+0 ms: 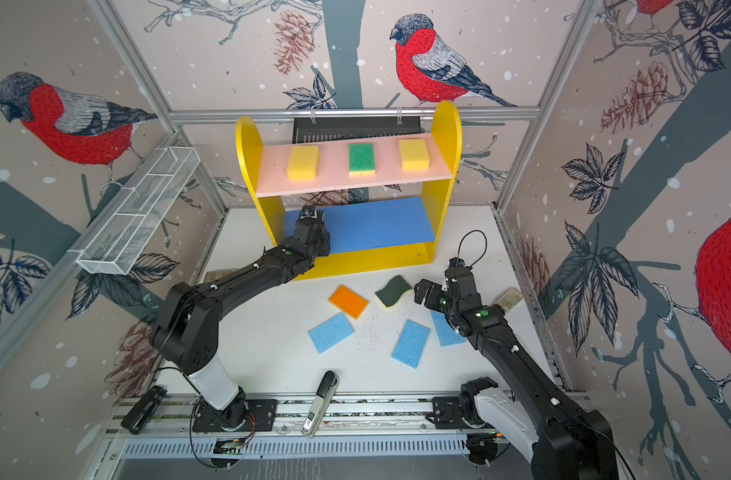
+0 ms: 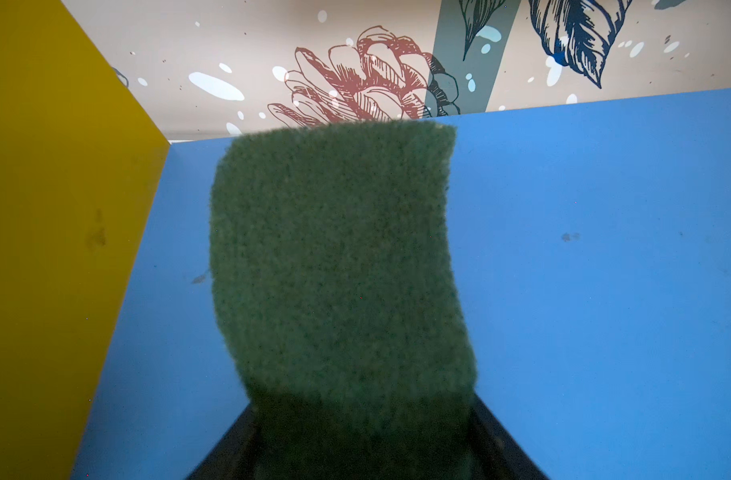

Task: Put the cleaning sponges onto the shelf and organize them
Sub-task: 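Carry the green sponge with the left gripper over the blue lower shelf, then lower the green sponge onto the blue shelf and open the left gripper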

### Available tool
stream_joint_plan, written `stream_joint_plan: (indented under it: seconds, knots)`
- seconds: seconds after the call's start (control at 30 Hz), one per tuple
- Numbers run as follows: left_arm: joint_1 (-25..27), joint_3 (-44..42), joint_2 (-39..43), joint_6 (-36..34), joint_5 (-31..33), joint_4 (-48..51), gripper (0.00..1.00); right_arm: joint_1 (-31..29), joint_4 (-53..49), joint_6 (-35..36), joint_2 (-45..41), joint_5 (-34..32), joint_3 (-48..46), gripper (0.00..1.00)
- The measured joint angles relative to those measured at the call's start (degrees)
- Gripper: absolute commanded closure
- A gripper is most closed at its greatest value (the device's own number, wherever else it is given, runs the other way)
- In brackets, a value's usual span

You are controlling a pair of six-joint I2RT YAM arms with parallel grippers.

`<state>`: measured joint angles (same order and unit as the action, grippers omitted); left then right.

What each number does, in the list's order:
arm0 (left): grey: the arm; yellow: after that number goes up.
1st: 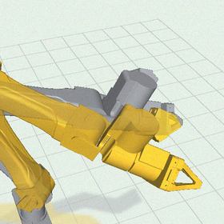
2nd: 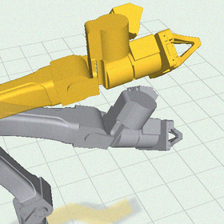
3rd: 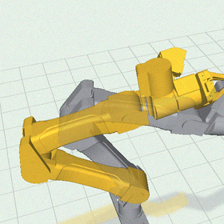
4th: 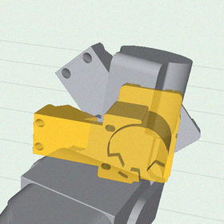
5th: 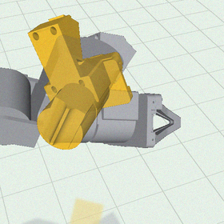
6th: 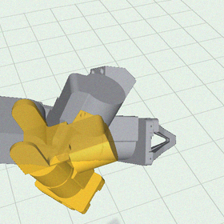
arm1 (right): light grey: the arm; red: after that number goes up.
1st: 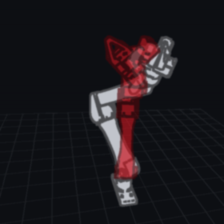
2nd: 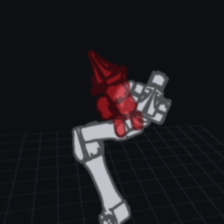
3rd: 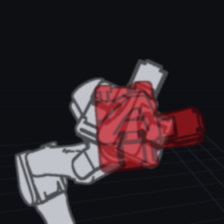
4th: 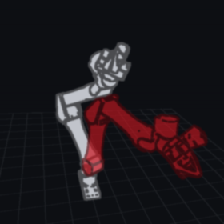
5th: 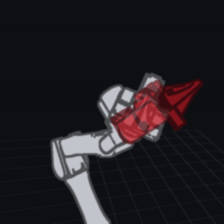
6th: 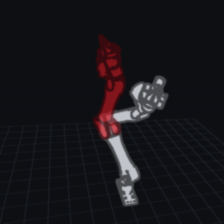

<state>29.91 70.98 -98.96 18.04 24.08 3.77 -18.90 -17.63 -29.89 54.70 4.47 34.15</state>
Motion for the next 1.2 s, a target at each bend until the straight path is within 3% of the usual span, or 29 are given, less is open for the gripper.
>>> stream_joint_plan:
  seconds: [0.4,1.2]
  knots:
    - [-0.39,0.55,-0.85,0.04,0.15,0.0,0.37,-0.15,0.87,-0.02,1.18,0.02,0.24,0.01]
    - [-0.52,2.67,-1.01,1.49,0.13,3.13,0.2,-0.61,1.01,-0.07,1.7,0.22,0.92,0.01]
